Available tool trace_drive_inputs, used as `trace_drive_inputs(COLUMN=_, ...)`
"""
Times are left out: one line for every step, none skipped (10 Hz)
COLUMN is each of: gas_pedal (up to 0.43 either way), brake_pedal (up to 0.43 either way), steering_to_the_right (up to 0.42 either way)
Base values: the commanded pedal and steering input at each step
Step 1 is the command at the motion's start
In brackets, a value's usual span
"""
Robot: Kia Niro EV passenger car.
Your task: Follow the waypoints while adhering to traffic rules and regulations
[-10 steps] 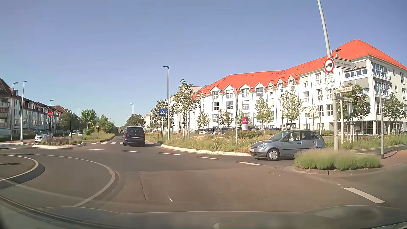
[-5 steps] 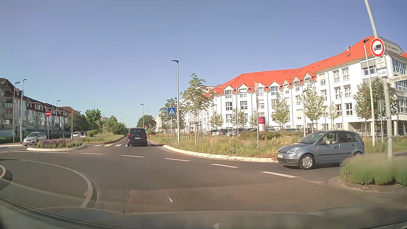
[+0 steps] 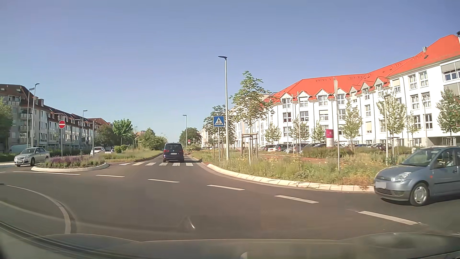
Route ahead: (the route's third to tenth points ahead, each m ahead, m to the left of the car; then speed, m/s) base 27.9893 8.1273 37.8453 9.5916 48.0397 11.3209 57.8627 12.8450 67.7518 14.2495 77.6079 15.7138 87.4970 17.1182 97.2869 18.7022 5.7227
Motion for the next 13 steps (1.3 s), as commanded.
trace_drive_inputs(gas_pedal=0.11, brake_pedal=0.0, steering_to_the_right=-0.157)
trace_drive_inputs(gas_pedal=0.11, brake_pedal=0.0, steering_to_the_right=-0.158)
trace_drive_inputs(gas_pedal=0.11, brake_pedal=0.0, steering_to_the_right=-0.161)
trace_drive_inputs(gas_pedal=0.13, brake_pedal=0.0, steering_to_the_right=-0.161)
trace_drive_inputs(gas_pedal=0.13, brake_pedal=0.0, steering_to_the_right=-0.161)
trace_drive_inputs(gas_pedal=0.138, brake_pedal=0.0, steering_to_the_right=-0.158)
trace_drive_inputs(gas_pedal=0.138, brake_pedal=0.0, steering_to_the_right=-0.153)
trace_drive_inputs(gas_pedal=0.138, brake_pedal=0.0, steering_to_the_right=-0.152)
trace_drive_inputs(gas_pedal=0.15, brake_pedal=0.0, steering_to_the_right=-0.147)
trace_drive_inputs(gas_pedal=0.157, brake_pedal=0.0, steering_to_the_right=-0.132)
trace_drive_inputs(gas_pedal=0.157, brake_pedal=0.0, steering_to_the_right=-0.109)
trace_drive_inputs(gas_pedal=0.157, brake_pedal=0.0, steering_to_the_right=-0.09)
trace_drive_inputs(gas_pedal=0.157, brake_pedal=0.0, steering_to_the_right=-0.073)
